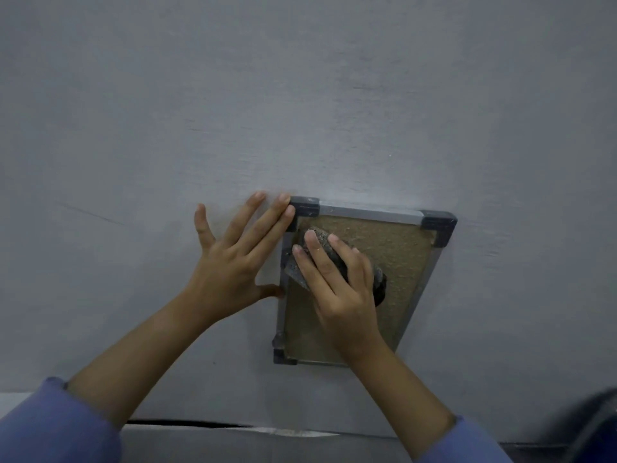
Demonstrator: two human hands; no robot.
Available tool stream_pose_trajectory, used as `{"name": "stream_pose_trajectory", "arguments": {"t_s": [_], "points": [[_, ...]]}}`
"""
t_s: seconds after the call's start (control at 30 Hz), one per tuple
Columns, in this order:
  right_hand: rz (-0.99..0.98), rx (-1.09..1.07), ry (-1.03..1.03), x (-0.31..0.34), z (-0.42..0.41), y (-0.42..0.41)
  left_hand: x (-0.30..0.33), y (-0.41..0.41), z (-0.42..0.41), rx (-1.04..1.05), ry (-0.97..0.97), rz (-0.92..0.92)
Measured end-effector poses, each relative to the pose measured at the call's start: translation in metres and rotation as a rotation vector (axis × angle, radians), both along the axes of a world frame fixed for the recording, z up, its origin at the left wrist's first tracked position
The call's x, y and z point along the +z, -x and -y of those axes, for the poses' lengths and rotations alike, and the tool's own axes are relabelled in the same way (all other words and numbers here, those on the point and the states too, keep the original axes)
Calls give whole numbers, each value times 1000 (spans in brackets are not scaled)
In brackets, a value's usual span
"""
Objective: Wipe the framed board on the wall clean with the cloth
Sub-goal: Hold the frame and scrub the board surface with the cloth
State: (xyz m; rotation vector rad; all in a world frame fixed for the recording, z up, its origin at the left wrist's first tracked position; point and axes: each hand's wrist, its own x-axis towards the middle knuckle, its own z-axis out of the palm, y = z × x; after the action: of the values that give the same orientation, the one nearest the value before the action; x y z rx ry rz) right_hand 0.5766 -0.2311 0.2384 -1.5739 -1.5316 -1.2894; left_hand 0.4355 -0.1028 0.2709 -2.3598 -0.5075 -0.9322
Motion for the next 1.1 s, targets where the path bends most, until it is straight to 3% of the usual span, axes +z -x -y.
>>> {"name": "stream_pose_trajectory", "arguments": {"t_s": [0.17, 0.37, 0.47, 0.63, 0.8, 0.9, 1.1], "points": [[85, -21, -2, 5, 12, -12, 1, 1, 0, 6, -9, 0], [-118, 7, -66, -1, 42, -21, 0, 0, 1, -17, 9, 11], [-112, 45, -158, 11, 41, -21, 1, 0, 2, -27, 25, 15], [-194, 20, -16, 2, 15, -3, 0, -1, 1, -19, 14, 15], [-293, 52, -219, -4, -6, 5, -1, -2, -1, -25, 5, 27], [-255, 42, -256, -11, -12, 6, -2, -2, -1, -22, 8, 29], [-66, 67, -36, -23, 17, -12, -1, -1, -1, -33, -2, 40]]}}
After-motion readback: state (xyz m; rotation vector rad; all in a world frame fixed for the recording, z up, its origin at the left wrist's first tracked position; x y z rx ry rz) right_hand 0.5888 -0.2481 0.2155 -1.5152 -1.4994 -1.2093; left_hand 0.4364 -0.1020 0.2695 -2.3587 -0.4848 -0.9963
